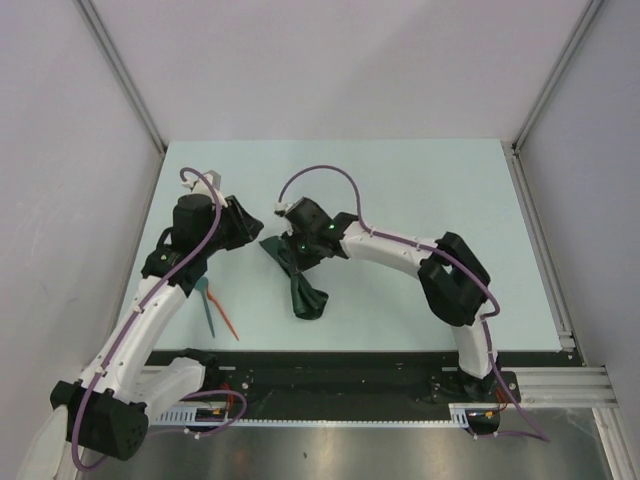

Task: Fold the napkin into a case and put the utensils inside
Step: Turn over the smaller rectangle folded napkin at the center of the board.

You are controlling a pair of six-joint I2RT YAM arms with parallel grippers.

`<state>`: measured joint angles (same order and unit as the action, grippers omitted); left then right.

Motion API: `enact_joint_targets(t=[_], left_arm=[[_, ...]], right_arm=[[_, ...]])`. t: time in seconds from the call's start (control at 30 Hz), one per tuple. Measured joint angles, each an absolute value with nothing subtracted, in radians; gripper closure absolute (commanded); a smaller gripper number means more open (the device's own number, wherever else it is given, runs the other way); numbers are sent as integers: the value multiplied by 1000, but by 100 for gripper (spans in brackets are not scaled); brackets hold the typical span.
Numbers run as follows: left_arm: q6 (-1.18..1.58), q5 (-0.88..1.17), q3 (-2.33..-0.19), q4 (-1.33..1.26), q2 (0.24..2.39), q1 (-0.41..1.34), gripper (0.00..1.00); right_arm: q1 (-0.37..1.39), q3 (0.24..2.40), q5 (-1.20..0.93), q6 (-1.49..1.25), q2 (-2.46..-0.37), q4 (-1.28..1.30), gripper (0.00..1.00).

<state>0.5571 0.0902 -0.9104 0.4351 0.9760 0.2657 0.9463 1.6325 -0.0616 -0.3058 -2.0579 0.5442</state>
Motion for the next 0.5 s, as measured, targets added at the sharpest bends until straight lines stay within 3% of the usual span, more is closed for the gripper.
enact_joint_targets(t=[0.2,0.5], left_arm=[[557,91,-910,435,976,266,58],[558,93,-910,435,984,266,57]], right_arm=[[833,1423,-367,-461,-1945,255,100],[728,1125,-696,-759,-2001,-268,100]])
